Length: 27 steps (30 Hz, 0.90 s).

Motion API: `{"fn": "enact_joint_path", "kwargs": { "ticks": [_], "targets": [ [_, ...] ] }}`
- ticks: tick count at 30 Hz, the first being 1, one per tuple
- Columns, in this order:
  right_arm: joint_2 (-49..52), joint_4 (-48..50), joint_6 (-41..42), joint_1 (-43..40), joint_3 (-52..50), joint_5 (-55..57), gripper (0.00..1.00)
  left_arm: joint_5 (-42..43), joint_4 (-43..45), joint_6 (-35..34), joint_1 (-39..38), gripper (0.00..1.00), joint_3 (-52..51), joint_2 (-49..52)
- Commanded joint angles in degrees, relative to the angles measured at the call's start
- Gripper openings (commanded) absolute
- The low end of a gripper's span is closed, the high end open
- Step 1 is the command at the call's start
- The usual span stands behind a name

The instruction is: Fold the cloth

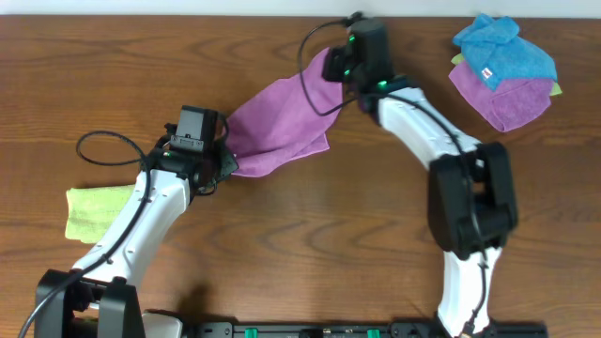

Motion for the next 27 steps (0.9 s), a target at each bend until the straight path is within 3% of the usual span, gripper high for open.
{"fn": "enact_joint_path", "kwargs": {
  "ticks": [1,5,8,16,21,27],
  "targets": [
    [2.6,2.1,0.9,2.1,0.9,1.5,0.01,-0.3,0.0,-0.4,0.1,0.06,0.9,0.6],
    [5.6,4.2,0.9,3.5,0.9,4.0,0.02,-0.5,0.0,-0.8,0.1,0.06,0.9,0.6],
    [7.0,6.0,0.8,4.0,0.9,4.5,0.1,-0.5,0.0,-0.8,0.1,0.06,0.9,0.6],
    [6.9,8.5,0.9,4.4,2.6,5.4,0.99,-0.5,-0.1,-0.8,0.1,0.06,0.9,0.6],
    [4.7,-1.1,0.9,4.4,6.3,2.1,0.99,-0.5,-0.1,-0.8,0.1,0.06,0.9,0.6],
    [-2.7,-21.0,3.7,3.5,10.8,2.2,0.99,-0.5,-0.1,-0.8,0.1,0.06,0.9,0.6]
  ]
}}
